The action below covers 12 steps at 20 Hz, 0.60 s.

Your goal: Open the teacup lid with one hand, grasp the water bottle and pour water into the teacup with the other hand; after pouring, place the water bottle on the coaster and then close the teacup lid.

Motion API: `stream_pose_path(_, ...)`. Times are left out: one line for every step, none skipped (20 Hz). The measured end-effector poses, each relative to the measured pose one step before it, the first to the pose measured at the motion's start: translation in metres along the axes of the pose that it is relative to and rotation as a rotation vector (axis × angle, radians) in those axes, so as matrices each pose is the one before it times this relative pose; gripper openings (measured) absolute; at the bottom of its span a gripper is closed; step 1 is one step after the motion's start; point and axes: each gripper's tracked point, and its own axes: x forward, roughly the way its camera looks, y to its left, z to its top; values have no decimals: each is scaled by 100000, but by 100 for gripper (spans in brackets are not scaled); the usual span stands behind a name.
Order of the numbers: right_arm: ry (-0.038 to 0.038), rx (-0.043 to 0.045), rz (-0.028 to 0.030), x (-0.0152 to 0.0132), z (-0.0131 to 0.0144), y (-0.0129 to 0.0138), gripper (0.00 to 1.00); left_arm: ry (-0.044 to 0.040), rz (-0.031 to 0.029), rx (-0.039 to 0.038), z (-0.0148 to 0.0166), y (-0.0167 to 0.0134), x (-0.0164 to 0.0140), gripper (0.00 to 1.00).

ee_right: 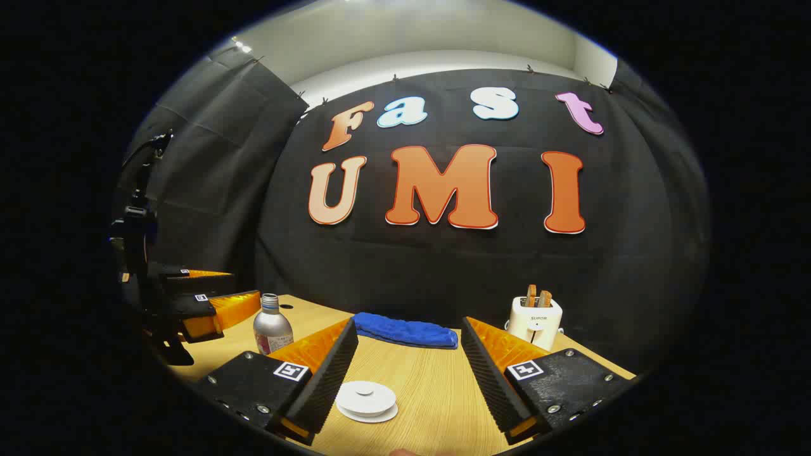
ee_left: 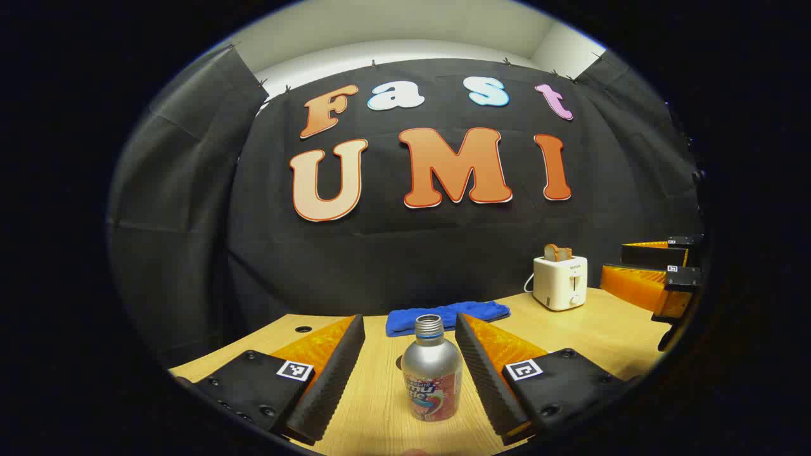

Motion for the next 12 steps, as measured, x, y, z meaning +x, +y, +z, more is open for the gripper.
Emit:
stream_pose_path(196,-123,-854,78,170,-92,98,-67,-352,-137,113,-88,-135,96)
stream_pose_path(672,-223,-461,14,-41,-106,98,-53,-16,-216,214,-71,-82,98)
stream_pose_path(555,-85,-26,-128,-79,109,99,222,-229,-355,106,-41,-63,98)
stream_pose_path(599,36,240,-18,-155,116,99,431,-300,-485,5,-41,-91,98)
stream_pose_path(599,372,38,-35,-112,109,99,454,-280,-369,63,-156,-115,98)
stream_pose_path(509,346,172,-11,25,56,99,349,-300,-65,-14,-151,-124,98)
stream_pose_path(659,150,28,26,-189,-33,99,394,-110,-66,-106,0,-170,98)
stream_pose_path(687,63,271,-46,-118,66,99,406,-123,-122,-39,-66,-98,94)
stream_pose_path(716,22,186,47,-182,73,99,138,350,127,-36,12,-39,94)
stream_pose_path(312,-20,550,-5,-49,167,99,167,135,304,100,54,-54,94)
stream_pose_path(332,-122,497,-59,-3,180,98,226,112,638,-122,32,-5,98)
stream_pose_path(491,-301,696,67,-101,157,99,495,78,543,0,83,-82,94)
